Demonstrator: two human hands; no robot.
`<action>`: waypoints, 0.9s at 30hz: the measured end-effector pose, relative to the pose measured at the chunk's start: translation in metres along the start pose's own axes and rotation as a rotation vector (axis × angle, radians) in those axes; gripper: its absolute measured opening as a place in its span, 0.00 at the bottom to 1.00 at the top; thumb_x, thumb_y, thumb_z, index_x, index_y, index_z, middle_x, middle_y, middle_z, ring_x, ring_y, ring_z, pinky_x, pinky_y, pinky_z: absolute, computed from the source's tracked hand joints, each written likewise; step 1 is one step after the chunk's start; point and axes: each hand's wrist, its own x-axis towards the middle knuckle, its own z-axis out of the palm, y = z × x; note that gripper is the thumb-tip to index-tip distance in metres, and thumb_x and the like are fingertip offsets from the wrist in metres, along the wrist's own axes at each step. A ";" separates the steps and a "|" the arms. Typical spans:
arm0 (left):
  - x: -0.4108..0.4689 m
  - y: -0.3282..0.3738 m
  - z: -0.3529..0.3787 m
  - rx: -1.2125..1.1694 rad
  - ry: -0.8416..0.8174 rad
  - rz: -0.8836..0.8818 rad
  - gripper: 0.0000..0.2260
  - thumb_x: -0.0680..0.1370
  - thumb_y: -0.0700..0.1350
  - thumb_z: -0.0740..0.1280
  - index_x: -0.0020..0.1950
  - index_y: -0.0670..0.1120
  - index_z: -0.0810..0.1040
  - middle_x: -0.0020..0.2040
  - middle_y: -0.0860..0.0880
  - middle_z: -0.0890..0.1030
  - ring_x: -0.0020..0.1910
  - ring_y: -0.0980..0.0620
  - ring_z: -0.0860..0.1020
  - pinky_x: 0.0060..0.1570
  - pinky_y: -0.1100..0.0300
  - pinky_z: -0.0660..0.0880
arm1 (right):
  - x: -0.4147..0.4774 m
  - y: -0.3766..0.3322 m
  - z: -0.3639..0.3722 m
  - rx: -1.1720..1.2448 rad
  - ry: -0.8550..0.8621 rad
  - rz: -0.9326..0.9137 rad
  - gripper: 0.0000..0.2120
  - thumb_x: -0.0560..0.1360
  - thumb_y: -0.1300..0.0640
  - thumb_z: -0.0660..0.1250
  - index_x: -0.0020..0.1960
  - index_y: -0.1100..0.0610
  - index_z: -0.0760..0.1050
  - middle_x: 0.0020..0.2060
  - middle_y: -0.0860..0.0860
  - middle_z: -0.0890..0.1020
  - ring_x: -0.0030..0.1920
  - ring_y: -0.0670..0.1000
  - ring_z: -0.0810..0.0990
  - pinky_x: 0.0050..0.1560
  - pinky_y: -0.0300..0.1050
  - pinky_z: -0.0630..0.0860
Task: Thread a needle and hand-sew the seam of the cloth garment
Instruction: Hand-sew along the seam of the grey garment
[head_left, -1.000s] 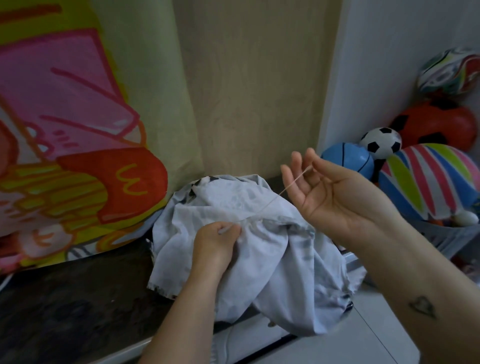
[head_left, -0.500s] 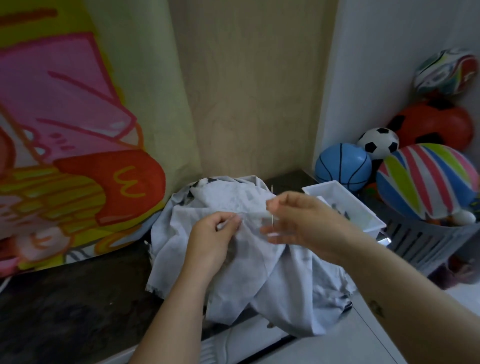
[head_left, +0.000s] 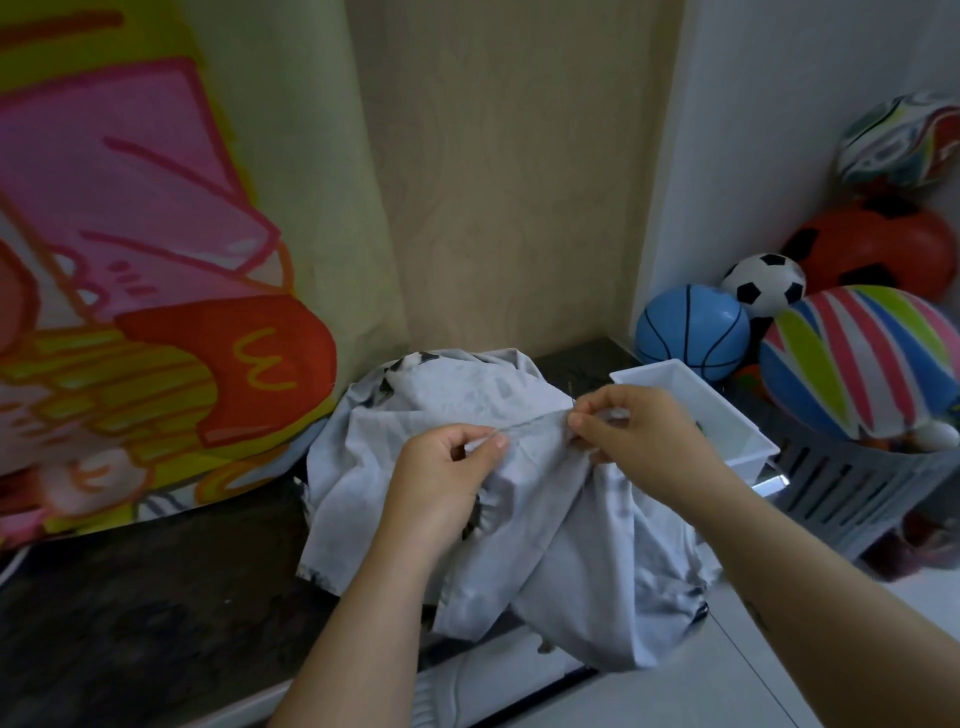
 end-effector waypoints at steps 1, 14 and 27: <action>0.000 0.000 0.000 -0.008 0.005 -0.004 0.03 0.76 0.46 0.69 0.43 0.51 0.83 0.41 0.54 0.85 0.45 0.55 0.82 0.48 0.61 0.76 | -0.001 -0.004 -0.001 -0.042 0.032 -0.038 0.06 0.75 0.56 0.67 0.40 0.49 0.77 0.37 0.45 0.82 0.41 0.45 0.80 0.50 0.43 0.77; -0.002 0.006 0.000 0.015 0.002 -0.012 0.04 0.77 0.47 0.69 0.43 0.55 0.80 0.44 0.54 0.83 0.47 0.55 0.79 0.45 0.64 0.72 | -0.018 -0.023 0.011 -0.241 -0.281 -0.068 0.06 0.74 0.57 0.67 0.40 0.54 0.80 0.29 0.47 0.83 0.29 0.43 0.81 0.39 0.36 0.79; -0.006 0.009 0.000 0.067 0.019 0.084 0.05 0.76 0.47 0.69 0.42 0.55 0.80 0.41 0.59 0.82 0.43 0.63 0.79 0.40 0.73 0.72 | -0.017 -0.023 0.013 -0.251 -0.285 -0.047 0.06 0.75 0.56 0.65 0.42 0.53 0.80 0.30 0.47 0.83 0.28 0.41 0.80 0.41 0.36 0.78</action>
